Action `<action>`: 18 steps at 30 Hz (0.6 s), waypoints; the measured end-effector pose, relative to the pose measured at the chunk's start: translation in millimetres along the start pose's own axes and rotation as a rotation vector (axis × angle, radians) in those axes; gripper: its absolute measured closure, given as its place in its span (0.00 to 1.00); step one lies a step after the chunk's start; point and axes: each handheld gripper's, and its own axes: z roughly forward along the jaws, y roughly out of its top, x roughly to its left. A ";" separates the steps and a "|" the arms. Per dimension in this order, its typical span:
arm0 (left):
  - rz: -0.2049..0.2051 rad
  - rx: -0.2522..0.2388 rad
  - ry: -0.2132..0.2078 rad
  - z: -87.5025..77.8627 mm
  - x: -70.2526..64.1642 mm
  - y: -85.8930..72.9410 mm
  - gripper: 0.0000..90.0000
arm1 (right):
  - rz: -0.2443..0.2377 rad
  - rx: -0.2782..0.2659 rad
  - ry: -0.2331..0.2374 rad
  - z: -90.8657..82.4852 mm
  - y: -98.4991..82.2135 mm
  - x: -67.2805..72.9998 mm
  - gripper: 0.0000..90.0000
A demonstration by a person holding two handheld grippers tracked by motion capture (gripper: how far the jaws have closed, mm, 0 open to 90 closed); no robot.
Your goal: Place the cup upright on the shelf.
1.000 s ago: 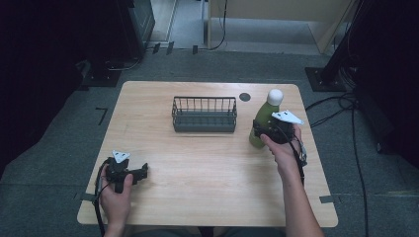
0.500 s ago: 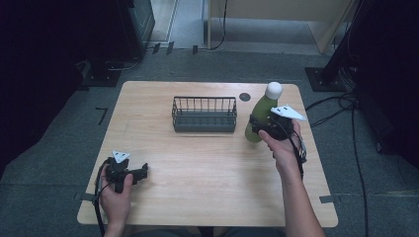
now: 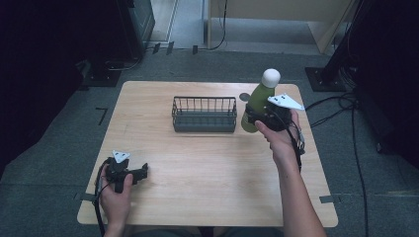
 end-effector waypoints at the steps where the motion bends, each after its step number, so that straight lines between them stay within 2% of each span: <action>1: 0.001 0.000 0.000 0.0 0.1 0.0 0.01 | 0.001 -0.004 0.000 0.1 3.0 0.8 0.23; 10: -0.001 -0.002 0.000 0.2 -0.1 0.0 0.01 | -0.007 -0.027 -0.006 6.6 25.8 8.9 0.23; 18: 0.000 -0.002 0.000 0.1 0.0 0.0 0.01 | -0.025 -0.045 0.002 17.2 44.5 22.0 0.23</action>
